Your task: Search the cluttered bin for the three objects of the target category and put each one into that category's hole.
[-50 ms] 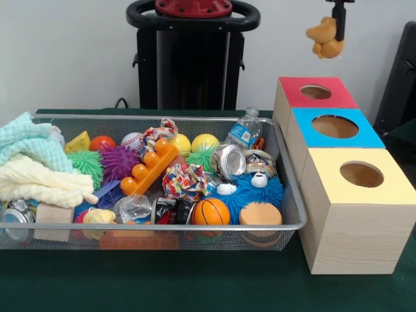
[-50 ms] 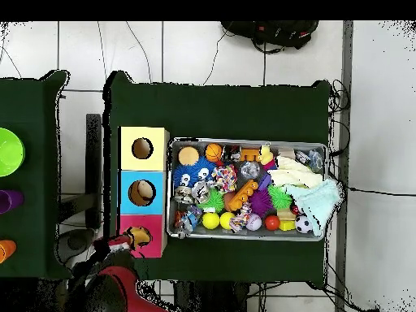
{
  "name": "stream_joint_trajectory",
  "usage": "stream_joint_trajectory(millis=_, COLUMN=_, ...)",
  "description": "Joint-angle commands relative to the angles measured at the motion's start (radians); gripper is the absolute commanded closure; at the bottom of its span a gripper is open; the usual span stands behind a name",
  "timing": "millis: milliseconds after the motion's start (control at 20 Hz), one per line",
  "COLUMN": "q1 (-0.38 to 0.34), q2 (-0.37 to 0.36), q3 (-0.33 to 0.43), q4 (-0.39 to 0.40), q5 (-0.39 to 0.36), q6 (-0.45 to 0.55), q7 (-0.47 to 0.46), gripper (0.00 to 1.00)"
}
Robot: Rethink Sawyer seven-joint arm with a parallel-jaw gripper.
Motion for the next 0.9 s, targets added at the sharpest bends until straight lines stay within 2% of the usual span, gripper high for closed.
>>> stream_joint_trajectory(millis=50, q1=-0.121, q2=0.009, q3=0.248, q4=0.134, q5=-0.016, q6=-0.12, q7=0.204, gripper=1.0)
stream_joint_trajectory(millis=650, q1=-0.137, q2=0.06, q3=0.279, q4=0.123, q5=-0.043, q6=-0.166, q7=0.237, gripper=1.0)
stream_joint_trajectory(millis=900, q1=-0.186, q2=0.084, q3=0.318, q4=0.13, q5=-0.084, q6=-0.204, q7=0.249, gripper=1.0)
